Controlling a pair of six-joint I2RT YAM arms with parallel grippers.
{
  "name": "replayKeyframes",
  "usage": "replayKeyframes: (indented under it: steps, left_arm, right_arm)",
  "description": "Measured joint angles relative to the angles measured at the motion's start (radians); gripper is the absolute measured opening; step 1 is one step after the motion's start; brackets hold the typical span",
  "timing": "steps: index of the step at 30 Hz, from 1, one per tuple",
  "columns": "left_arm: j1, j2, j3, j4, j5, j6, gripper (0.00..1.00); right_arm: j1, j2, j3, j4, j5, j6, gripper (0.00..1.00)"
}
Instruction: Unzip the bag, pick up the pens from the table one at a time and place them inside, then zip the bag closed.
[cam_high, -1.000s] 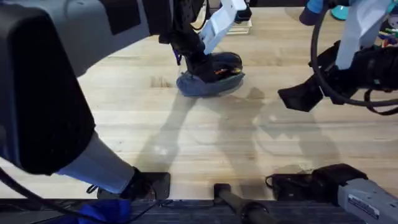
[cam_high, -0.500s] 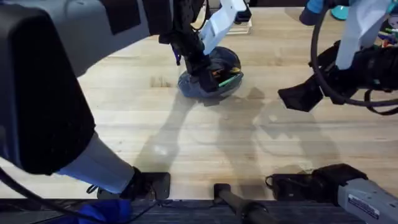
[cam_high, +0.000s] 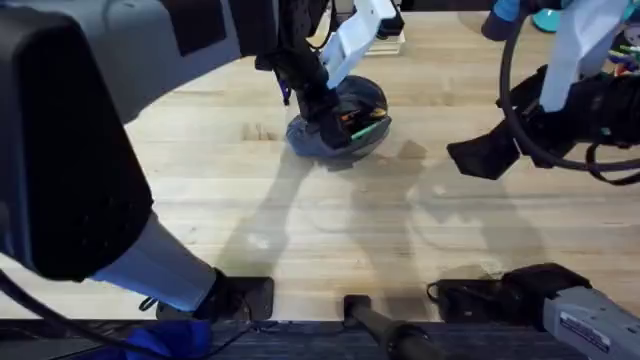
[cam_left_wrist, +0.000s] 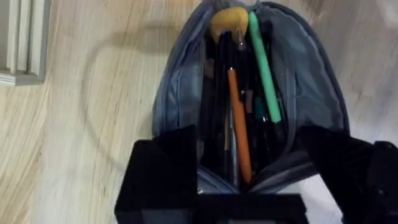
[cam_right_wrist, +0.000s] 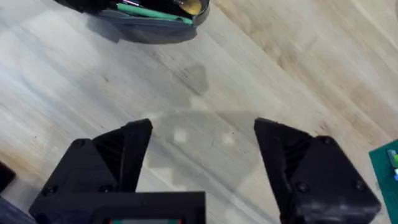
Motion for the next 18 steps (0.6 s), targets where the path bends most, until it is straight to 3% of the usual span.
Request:
replayKeyframes:
  steps: [5, 18]
  left_arm:
    - [0.0, -0.049, 0.0, -0.026, -0.004, 0.0, 0.993]
    - [0.002, -0.435, 0.0, -0.238, -0.035, -0.022, 0.993]
  right_arm:
    - [0.0, 0.0, 0.0, 0.0, 0.0, 0.0, 0.997]
    - [0.0, 0.0, 0.0, -0.002, 0.0, 0.0, 0.998]
